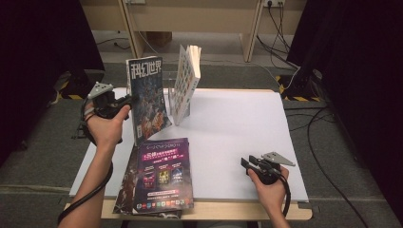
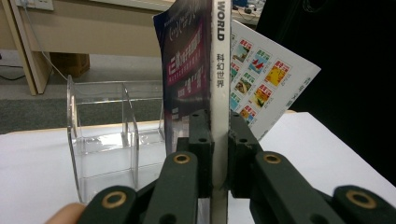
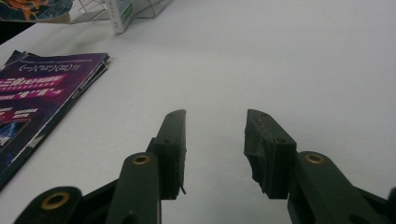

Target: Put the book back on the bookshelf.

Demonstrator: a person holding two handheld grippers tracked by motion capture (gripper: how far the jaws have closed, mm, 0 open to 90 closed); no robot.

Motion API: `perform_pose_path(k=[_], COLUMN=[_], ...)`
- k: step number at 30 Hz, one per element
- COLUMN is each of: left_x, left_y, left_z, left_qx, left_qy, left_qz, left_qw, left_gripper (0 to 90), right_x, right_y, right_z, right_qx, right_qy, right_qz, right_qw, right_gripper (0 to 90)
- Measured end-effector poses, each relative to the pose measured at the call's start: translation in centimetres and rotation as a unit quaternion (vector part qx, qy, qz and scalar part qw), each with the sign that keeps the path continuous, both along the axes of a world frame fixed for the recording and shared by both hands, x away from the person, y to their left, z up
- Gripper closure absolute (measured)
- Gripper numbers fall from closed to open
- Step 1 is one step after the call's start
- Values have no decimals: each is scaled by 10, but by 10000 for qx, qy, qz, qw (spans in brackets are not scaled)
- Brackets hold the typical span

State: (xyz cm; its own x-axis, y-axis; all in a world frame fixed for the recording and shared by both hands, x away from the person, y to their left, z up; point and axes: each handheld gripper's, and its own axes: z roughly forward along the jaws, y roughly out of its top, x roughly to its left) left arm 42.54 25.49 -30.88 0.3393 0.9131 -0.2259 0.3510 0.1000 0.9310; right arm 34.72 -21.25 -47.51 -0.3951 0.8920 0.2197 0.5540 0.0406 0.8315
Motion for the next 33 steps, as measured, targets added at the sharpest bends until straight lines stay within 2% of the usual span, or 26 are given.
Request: perform_pose_path(k=[16,25,33], left_x=[18,30,41], left_y=[-6,-7,-7], left_z=[10,15,17], left_qx=[59,81,159], left_qy=[-143,-171,-172], left_qz=[95,57,218], left_qw=[9998,9998,9995], left_gripper=[828,828,828], right_x=[0,1,1], right_y=[0,-2,-1], right_z=[-4,-5,-6], right_qx=[-45,-69,-38], right_qy=[3,-40,-15], right_qz=[-103,-127,-114], right_qw=[9999,9999,9999], right_gripper=[591,591,591])
